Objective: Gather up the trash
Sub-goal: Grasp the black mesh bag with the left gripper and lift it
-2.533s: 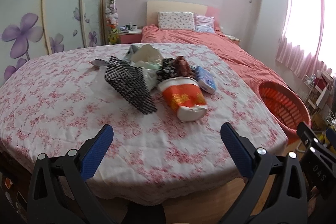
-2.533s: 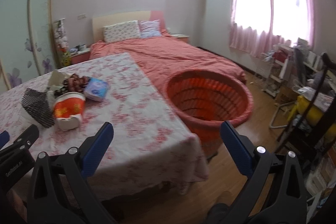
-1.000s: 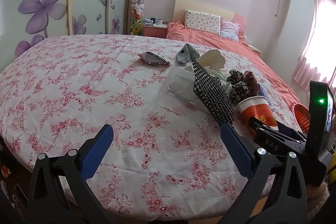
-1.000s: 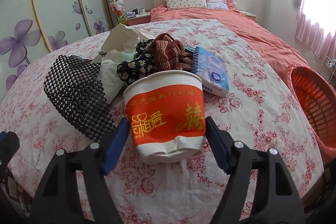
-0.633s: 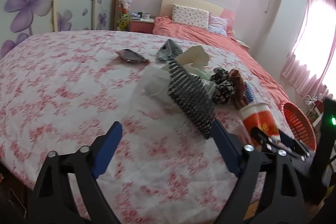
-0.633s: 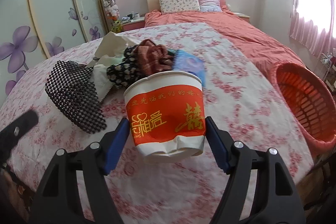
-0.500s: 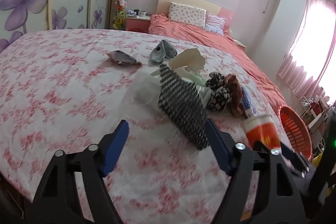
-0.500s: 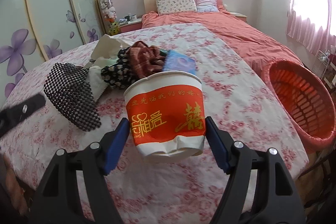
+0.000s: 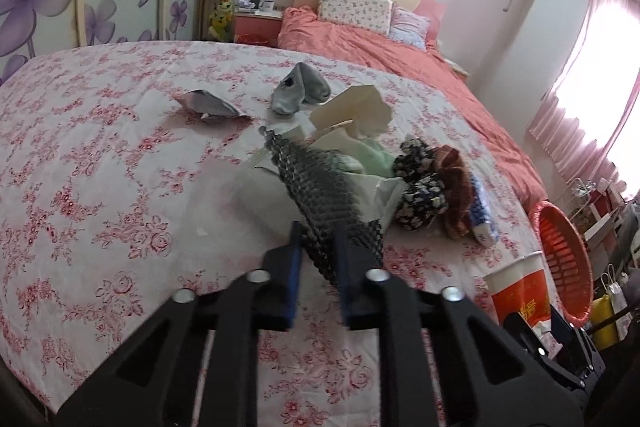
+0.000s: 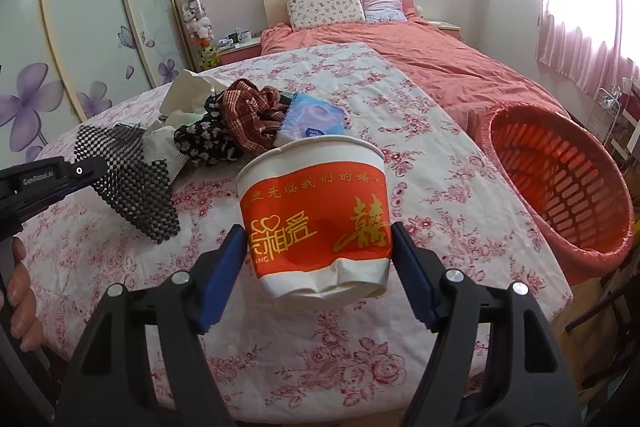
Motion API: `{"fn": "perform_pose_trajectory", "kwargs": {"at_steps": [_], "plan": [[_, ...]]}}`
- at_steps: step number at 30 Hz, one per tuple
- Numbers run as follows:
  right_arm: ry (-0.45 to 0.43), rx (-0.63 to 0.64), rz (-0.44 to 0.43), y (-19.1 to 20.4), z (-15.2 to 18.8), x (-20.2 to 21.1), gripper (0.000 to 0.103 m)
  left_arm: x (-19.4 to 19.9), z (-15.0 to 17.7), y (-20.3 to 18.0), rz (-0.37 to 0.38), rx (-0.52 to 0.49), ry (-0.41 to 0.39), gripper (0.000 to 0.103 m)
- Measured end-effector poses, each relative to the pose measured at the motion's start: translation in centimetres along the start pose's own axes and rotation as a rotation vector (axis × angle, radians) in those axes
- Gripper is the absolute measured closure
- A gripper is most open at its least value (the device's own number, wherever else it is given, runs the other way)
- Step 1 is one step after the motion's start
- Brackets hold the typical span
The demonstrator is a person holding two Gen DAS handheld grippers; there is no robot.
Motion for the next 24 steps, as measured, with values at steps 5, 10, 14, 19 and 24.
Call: {"fn": "perform_pose_trajectory", "kwargs": {"at_steps": [5,10,14,19,24], "plan": [[-0.019,-0.005,0.004,-0.5,-0.3,0.7,0.032,1.1,-0.2,-1.2,0.040,-0.026,-0.027,0.096],[-0.045,-0.012,0.011,-1.3,-0.8,1.7,0.032,2.3,-0.4,-2.8,0.080,-0.050,-0.050,0.097],[-0.072,-0.021,0.025,-2.2,-1.3,2.7,0.032,3.2,-0.6,-4.4,0.113,-0.073,-0.064,0.097],[-0.099,-0.048,0.055,-4.1,-1.8,3.9,0.032,4.1,-0.7,-7.0,0.168,-0.100,-0.081,0.097],[-0.119,-0.077,0.099,-6.5,-2.1,4.7,0.032,4.1,-1.0,-9.6,0.227,-0.132,-0.082,0.097]]}}
Point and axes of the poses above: each gripper's, at about its wrist camera, not at the fingertips, and x roughly against the way its jaws point, y to its left, z to its underside, the point moved 2 cm from there along -x, roughly the way its jaws point
